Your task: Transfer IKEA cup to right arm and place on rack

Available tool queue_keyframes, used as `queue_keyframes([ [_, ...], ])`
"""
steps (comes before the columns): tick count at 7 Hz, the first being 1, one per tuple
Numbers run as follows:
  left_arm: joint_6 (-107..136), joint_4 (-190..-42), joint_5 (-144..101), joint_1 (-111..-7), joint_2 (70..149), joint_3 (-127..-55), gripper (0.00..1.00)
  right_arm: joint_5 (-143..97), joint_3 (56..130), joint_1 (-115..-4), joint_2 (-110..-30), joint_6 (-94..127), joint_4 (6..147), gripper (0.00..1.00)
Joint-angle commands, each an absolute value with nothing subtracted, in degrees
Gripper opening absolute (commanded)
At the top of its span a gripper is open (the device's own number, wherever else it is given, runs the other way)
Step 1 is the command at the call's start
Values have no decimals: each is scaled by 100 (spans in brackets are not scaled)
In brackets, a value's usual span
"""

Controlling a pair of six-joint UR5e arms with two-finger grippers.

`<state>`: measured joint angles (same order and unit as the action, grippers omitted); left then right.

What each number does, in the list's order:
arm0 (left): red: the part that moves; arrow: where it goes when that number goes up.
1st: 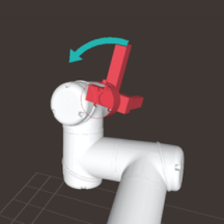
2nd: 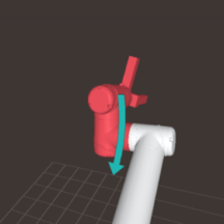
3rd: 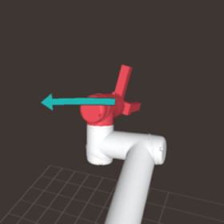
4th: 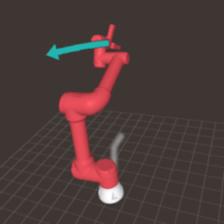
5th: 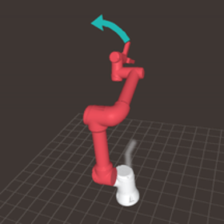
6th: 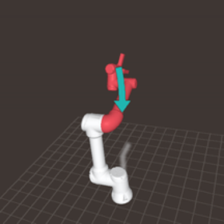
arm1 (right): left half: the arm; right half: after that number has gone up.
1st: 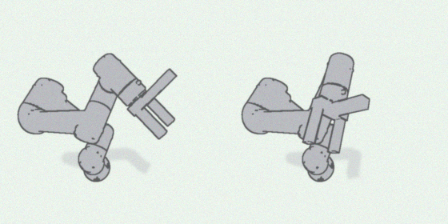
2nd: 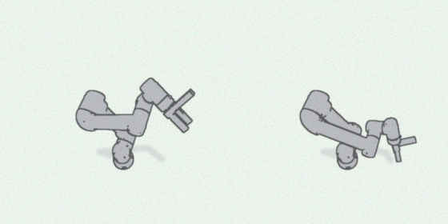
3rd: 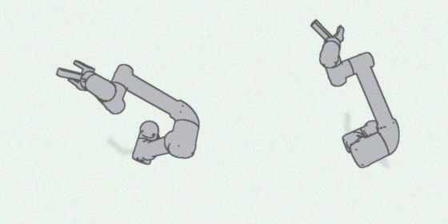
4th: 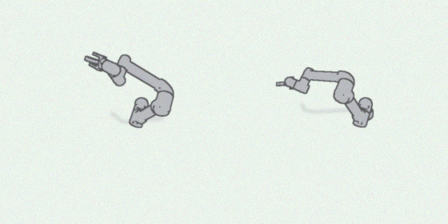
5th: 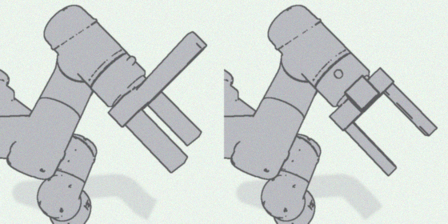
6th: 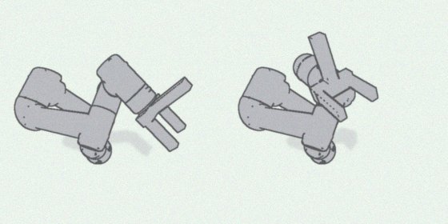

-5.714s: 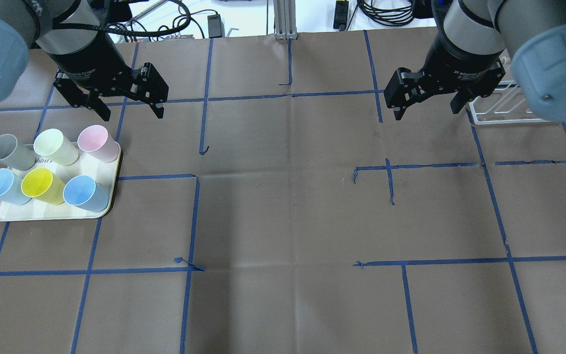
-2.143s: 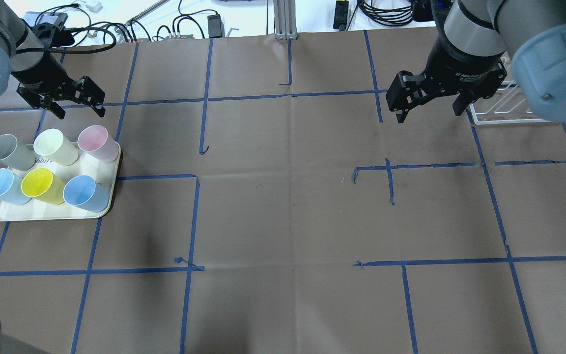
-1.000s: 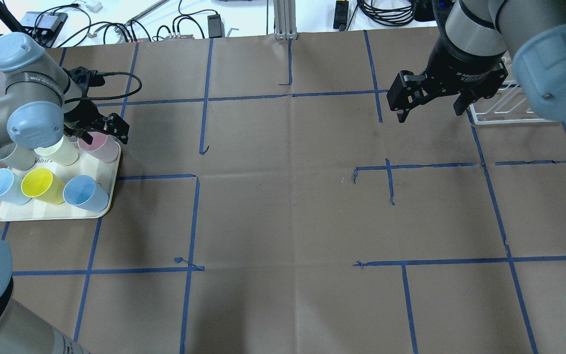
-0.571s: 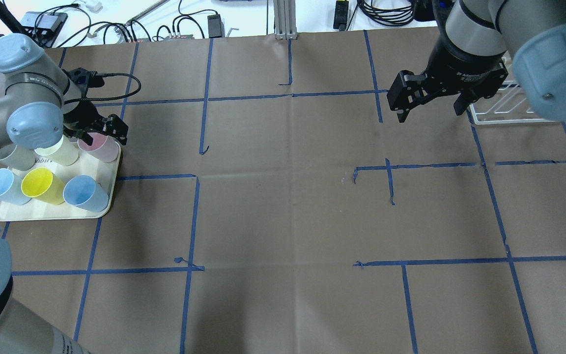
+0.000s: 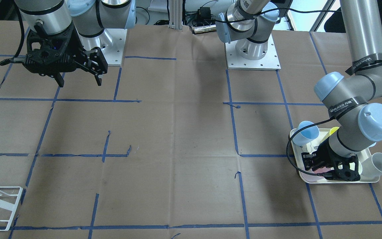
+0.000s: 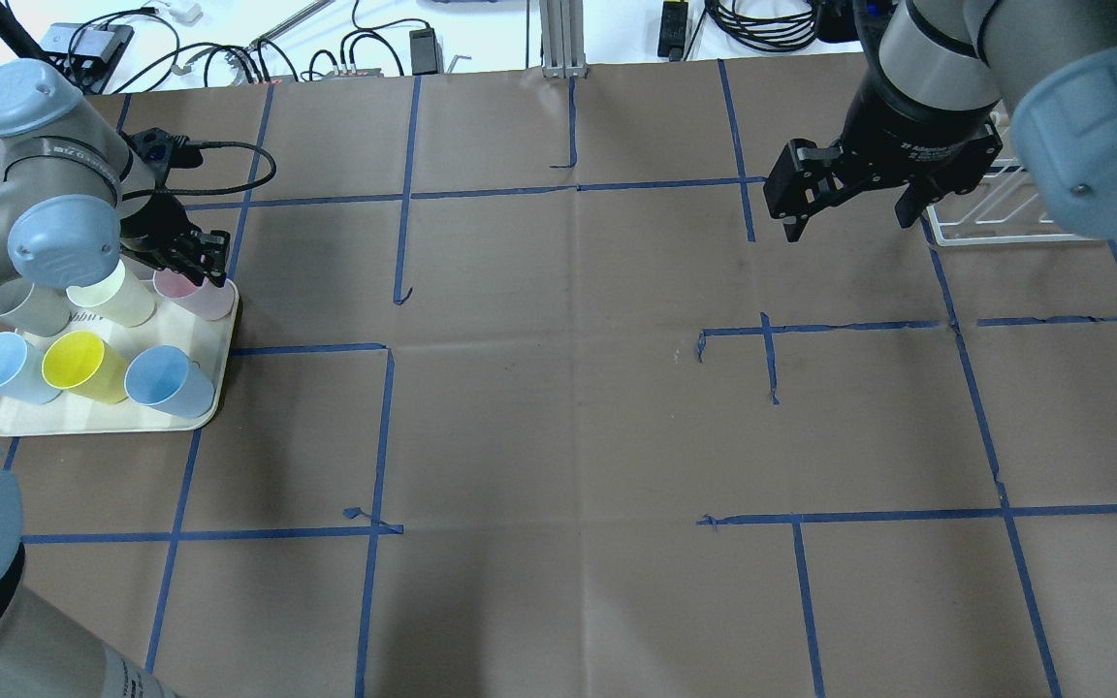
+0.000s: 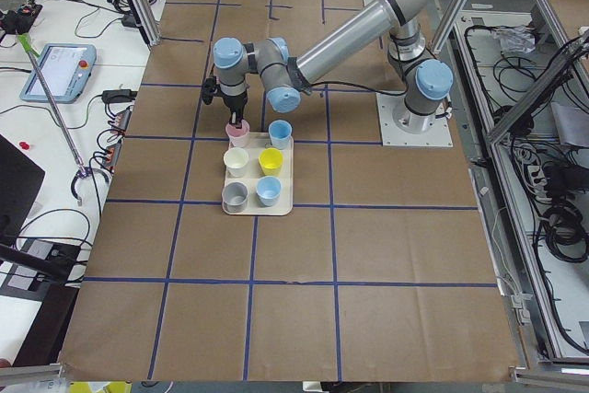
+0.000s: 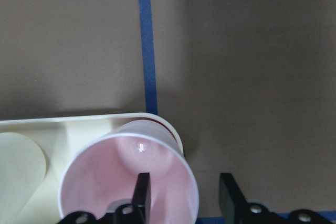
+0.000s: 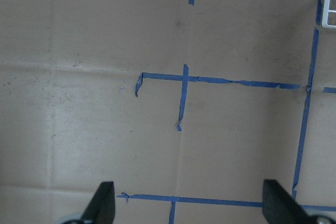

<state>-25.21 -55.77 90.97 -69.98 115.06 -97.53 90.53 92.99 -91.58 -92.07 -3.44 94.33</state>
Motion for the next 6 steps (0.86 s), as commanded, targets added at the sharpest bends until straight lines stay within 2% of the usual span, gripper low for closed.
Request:
queue_keyframes([
  [1, -2610, -5590, 9220, -6996, 11461, -9703, 0, 9053, 9299, -9158, -9202, -343, 9439, 100],
  [6, -2567, -5950, 9141, -7084, 10873, -9598, 0, 9053, 9299, -9158, -9211, -351, 9448, 100],
])
